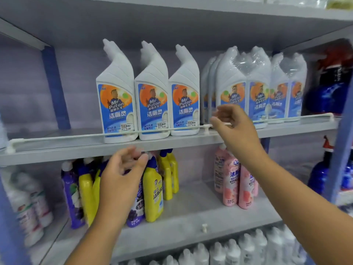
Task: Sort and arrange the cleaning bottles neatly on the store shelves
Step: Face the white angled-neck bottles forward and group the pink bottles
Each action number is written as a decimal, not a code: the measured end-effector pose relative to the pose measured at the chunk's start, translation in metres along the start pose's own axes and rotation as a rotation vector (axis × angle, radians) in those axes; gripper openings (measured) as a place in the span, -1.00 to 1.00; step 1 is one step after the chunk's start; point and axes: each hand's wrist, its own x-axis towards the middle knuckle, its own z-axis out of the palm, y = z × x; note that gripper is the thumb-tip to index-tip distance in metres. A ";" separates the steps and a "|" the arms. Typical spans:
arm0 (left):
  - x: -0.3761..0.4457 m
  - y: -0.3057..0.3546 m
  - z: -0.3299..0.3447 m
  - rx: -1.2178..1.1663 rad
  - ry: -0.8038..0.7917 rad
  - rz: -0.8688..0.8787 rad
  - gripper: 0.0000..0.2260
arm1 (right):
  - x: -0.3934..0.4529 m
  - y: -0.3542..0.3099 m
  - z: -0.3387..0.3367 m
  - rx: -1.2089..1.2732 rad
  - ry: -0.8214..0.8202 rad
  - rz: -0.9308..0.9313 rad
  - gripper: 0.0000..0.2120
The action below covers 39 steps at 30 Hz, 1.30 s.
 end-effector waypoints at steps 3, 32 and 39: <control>-0.024 -0.052 0.032 -0.045 -0.154 -0.197 -0.78 | -0.068 0.043 -0.033 0.029 -0.051 0.150 -0.81; -0.056 -0.245 0.346 0.149 -0.106 -0.462 -0.58 | -0.042 0.373 -0.122 0.235 -0.460 0.544 -0.21; -0.046 -0.247 0.319 0.247 -0.110 -0.410 -0.52 | -0.035 0.373 -0.113 0.204 -0.534 0.570 -0.25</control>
